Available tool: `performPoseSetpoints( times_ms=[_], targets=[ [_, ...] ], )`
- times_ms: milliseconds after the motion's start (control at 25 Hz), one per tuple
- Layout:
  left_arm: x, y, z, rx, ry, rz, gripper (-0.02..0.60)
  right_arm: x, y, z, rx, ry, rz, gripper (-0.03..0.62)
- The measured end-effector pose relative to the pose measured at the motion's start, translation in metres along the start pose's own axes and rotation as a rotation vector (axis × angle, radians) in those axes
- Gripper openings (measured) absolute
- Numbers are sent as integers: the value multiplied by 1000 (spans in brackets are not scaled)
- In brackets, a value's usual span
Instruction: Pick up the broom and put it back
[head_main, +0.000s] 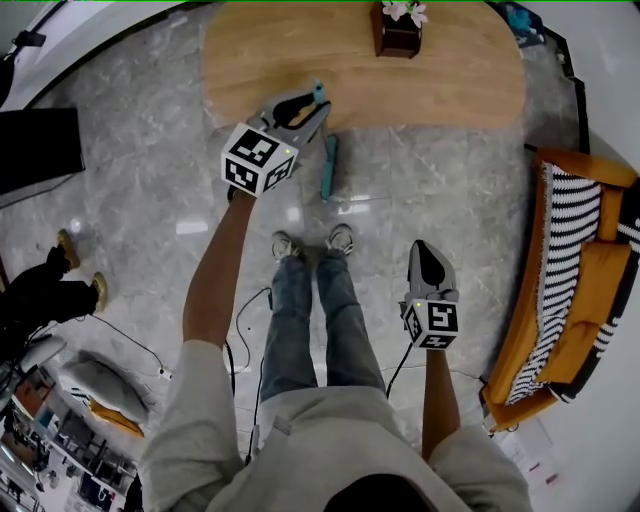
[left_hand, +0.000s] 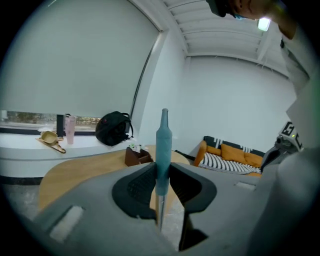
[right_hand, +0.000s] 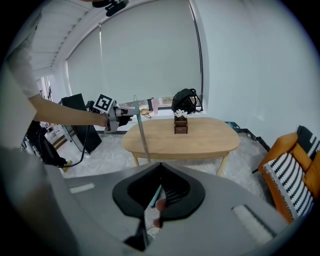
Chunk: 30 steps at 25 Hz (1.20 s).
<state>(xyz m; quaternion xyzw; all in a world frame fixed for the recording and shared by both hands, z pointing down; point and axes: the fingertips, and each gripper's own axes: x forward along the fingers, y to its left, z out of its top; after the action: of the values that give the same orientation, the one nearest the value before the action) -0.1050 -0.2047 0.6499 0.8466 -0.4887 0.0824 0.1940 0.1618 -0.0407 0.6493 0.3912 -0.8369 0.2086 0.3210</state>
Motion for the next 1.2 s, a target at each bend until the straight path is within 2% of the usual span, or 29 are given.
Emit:
performPoseSetpoints(
  times_ms=[120, 200, 400, 520, 640, 840, 1040, 1200],
  targets=[
    [5, -20, 3, 6, -1, -122, 91, -1, 0, -2, 4, 0, -2, 1],
    [8, -27, 3, 16, 9, -172, 91, -3, 0, -4, 6, 3, -3, 0],
    [21, -15, -2, 4, 34, -148, 91, -4, -2, -8, 7, 11, -6, 0],
    [30, -17, 1, -11, 27, -176, 91, -5, -3, -9, 7, 11, -6, 0],
    [40, -25, 4, 16, 32, -217, 91, -4, -7, -10, 7, 16, -8, 0],
    [55, -19, 7, 31, 42, -234, 91, -6, -11, -12, 10, 22, -13, 0],
    [65, -14, 11, 91, 88, -259, 89, -7, -15, -16, 15, 28, -18, 0],
    [65, -6, 10, 105, 112, -262, 91, -8, -15, -17, 22, 30, -20, 0]
  ],
)
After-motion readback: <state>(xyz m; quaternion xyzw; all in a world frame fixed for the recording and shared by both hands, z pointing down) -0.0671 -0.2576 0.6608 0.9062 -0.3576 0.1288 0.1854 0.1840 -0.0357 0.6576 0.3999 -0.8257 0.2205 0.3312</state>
